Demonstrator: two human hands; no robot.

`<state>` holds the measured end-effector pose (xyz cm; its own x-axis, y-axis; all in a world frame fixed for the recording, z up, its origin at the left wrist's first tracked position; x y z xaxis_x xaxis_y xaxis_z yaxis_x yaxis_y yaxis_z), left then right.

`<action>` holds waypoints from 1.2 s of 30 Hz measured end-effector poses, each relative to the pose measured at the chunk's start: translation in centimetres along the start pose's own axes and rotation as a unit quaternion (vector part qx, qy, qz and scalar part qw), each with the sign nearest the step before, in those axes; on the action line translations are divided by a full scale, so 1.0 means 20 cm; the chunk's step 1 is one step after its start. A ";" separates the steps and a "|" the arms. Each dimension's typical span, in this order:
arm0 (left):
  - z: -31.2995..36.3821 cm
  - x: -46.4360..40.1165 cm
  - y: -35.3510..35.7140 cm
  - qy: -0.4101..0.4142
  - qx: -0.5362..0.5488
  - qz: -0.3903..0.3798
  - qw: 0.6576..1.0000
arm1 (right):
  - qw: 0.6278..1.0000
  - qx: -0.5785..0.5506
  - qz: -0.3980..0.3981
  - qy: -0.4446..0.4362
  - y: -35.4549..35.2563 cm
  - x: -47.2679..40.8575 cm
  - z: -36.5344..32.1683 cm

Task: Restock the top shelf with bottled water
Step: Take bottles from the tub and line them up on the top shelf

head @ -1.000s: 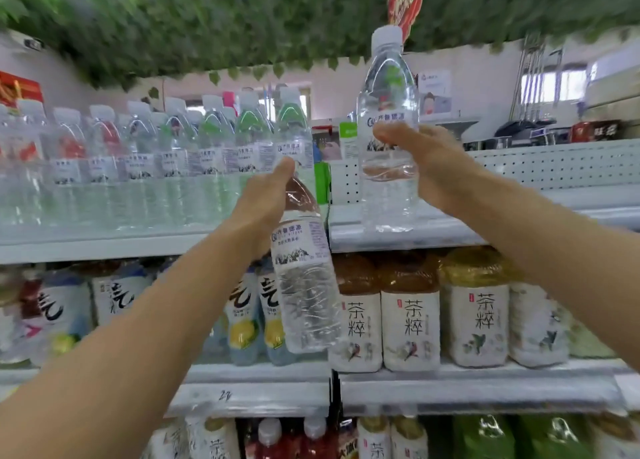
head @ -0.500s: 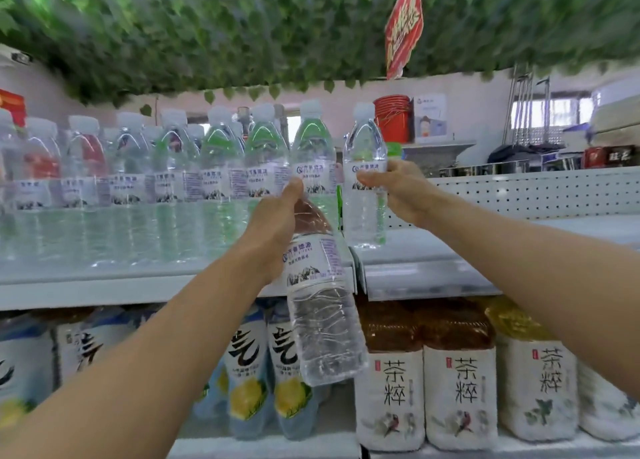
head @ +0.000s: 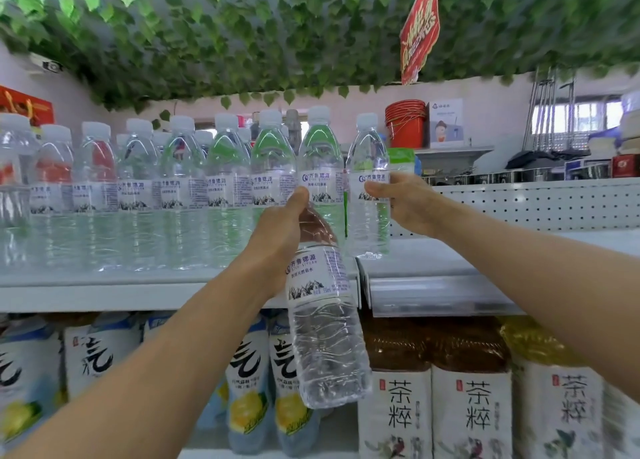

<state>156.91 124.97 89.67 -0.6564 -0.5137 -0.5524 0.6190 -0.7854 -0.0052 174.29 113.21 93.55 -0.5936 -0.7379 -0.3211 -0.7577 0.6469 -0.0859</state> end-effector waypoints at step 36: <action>0.24 0.00 -0.01 0.319 -0.355 0.025 0.878 | 0.960 0.154 0.205 -0.113 0.15 0.55 -0.19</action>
<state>154.70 123.47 93.73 -0.3850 -0.0648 -0.9206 0.9021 -0.2370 -0.3606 164.54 106.33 93.42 -0.7249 -0.3704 -0.5808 -0.3354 0.9262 -0.1721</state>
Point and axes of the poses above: each hand's wrist, its own x-axis away from the middle knuckle, its own y-axis out of the palm, z = x × y, the point moved 3 cm from there along -x, towards the middle knuckle, and after that the axes turned 12 degrees about y, right-handed, at the moved point
